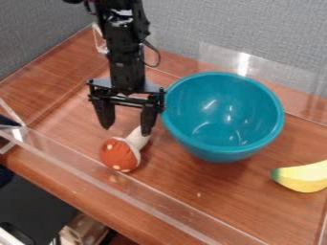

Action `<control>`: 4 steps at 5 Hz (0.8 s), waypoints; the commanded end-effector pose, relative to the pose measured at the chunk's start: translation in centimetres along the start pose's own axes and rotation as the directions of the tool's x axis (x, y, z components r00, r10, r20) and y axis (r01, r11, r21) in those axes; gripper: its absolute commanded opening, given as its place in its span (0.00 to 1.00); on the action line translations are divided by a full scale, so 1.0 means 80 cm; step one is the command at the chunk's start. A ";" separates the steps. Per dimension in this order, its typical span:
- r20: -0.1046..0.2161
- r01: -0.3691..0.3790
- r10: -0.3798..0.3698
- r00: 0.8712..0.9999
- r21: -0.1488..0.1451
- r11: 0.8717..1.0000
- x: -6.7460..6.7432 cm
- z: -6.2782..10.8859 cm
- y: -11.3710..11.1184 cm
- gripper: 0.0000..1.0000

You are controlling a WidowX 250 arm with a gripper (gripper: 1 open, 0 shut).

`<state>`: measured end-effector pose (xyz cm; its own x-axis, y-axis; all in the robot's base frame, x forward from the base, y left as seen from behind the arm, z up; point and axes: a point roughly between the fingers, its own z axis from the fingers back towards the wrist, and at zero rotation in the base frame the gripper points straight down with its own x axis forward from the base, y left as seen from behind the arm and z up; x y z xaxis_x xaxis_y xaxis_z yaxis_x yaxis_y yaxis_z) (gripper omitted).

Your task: Remove the mushroom from inside the blue bowl and put it on the table

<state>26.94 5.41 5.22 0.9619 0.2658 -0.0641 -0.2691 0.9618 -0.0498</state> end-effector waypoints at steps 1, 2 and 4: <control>0.024 0.016 -0.016 1.000 -0.008 1.000 0.003 0.004 -0.008 1.00; 0.024 0.017 -0.017 1.000 -0.013 1.000 0.003 0.000 -0.010 1.00; 0.011 0.018 -0.018 1.000 -0.021 1.000 0.008 -0.018 -0.011 0.00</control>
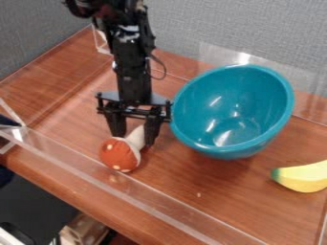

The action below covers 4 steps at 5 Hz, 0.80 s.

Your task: Remove the mushroom from inside the blue bowl and put it on the table

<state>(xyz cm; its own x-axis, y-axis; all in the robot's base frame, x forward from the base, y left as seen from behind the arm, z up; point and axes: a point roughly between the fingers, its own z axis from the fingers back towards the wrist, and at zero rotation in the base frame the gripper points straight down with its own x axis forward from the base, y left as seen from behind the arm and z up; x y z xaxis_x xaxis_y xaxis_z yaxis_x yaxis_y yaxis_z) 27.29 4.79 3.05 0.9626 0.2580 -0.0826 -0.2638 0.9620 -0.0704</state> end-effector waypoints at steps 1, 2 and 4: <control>0.040 0.005 -0.006 0.999 0.005 1.000 0.007 0.011 0.004 0.00; 0.053 0.000 -0.002 0.999 0.021 1.000 0.007 0.014 0.010 0.00; 0.067 -0.008 0.006 0.998 0.035 0.999 0.005 0.025 0.017 0.00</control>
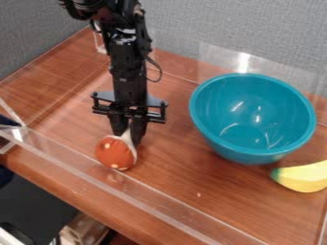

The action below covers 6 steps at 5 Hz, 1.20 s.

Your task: Remove the mushroom from inside the blue bowl and put it on the table

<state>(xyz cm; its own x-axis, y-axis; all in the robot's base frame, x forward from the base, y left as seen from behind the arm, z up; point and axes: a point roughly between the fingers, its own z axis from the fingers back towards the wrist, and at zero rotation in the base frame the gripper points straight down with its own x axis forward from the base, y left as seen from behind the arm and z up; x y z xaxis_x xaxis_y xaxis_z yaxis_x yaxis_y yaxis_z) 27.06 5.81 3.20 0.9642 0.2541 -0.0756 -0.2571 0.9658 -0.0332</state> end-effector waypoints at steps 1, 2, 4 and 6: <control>0.062 -0.012 0.012 0.998 -0.002 1.000 0.003 0.030 0.006 0.00; 0.063 -0.010 0.010 0.998 -0.001 1.000 0.001 0.038 0.005 0.00; 0.068 -0.005 0.005 0.998 0.001 1.000 -0.003 0.052 0.004 0.00; 0.073 -0.012 0.012 0.997 0.004 1.000 -0.007 0.060 0.003 0.00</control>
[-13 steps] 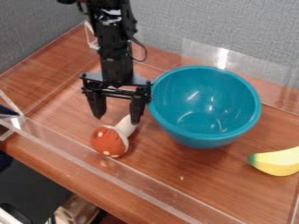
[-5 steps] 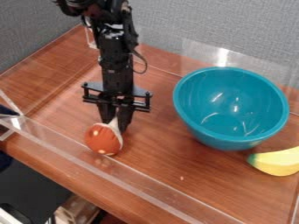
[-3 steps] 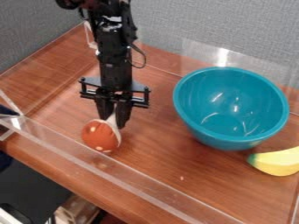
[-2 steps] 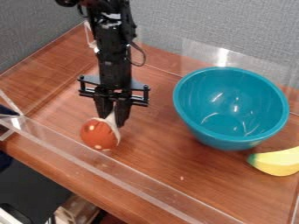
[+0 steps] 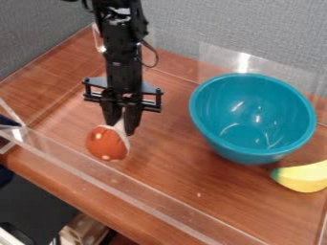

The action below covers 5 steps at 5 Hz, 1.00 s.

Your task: Remove the mushroom from inside the blue bowl and put it on the table

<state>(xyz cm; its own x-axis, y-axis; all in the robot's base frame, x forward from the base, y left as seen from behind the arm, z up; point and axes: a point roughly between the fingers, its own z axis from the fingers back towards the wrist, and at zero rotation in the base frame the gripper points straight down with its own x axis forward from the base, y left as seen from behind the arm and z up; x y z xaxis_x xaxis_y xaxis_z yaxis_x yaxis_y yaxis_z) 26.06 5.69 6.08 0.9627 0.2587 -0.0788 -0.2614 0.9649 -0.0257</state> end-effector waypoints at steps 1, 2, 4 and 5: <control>0.077 -0.014 0.015 0.997 -0.006 1.000 0.006 0.029 0.002 0.00; 0.076 -0.031 0.031 0.997 -0.010 0.999 0.002 0.032 0.002 0.00; 0.075 -0.071 0.072 0.995 -0.017 0.997 -0.010 0.043 0.003 0.00; 0.076 -0.086 0.089 0.993 -0.034 0.996 -0.015 0.049 0.003 0.00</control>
<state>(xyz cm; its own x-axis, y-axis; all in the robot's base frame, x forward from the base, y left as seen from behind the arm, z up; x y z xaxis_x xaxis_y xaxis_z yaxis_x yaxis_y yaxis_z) 25.01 5.41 8.81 0.9423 0.3309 -0.0514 -0.3332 0.9418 -0.0454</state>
